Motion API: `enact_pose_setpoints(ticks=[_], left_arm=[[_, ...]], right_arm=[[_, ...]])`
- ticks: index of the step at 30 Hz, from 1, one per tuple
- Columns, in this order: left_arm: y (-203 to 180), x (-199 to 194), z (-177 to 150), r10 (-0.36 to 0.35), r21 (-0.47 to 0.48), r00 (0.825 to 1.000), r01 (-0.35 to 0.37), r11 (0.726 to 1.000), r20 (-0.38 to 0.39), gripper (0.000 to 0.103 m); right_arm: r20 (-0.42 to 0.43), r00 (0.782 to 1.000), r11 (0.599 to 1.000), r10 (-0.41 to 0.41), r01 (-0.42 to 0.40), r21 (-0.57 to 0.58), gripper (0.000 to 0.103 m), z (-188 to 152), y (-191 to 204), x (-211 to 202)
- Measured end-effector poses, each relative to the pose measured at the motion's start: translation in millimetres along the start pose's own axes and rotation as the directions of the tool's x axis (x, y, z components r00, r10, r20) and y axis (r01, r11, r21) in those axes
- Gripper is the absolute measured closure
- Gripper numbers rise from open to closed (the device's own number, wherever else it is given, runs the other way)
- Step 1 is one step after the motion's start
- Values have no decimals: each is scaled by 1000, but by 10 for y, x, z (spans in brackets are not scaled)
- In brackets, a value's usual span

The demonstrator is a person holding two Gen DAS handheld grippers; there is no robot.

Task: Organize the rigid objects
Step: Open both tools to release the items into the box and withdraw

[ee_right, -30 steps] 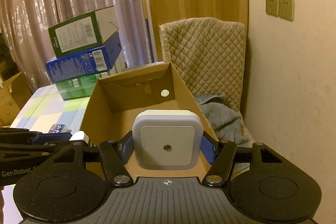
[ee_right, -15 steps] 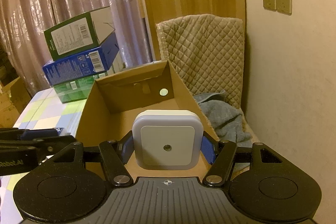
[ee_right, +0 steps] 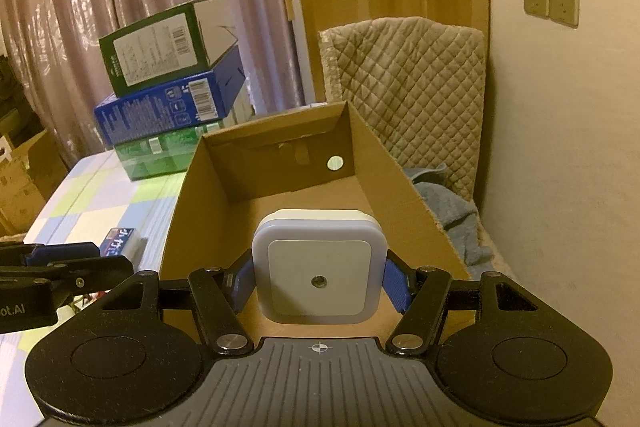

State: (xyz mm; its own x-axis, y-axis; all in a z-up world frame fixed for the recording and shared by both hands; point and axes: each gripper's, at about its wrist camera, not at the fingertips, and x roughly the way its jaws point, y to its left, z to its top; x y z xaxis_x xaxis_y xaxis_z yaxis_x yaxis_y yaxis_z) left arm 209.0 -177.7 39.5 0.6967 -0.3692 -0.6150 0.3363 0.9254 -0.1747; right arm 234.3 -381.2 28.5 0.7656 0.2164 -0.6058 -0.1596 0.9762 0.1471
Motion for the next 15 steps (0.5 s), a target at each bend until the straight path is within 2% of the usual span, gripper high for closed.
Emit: enact_pose_setpoints(ticks=[11, 15], left_arm=[[69, 1, -27, 19, -27, 1000, -19, 999, 6, 59], [109, -41, -32, 28, -43, 1000, -27, 999, 13, 59]], right_arm=[[5, 1000, 1000, 30, -30, 2, 41, 14, 33, 61], [18, 1000, 1000, 7, -7, 8, 37, 6, 34, 11]])
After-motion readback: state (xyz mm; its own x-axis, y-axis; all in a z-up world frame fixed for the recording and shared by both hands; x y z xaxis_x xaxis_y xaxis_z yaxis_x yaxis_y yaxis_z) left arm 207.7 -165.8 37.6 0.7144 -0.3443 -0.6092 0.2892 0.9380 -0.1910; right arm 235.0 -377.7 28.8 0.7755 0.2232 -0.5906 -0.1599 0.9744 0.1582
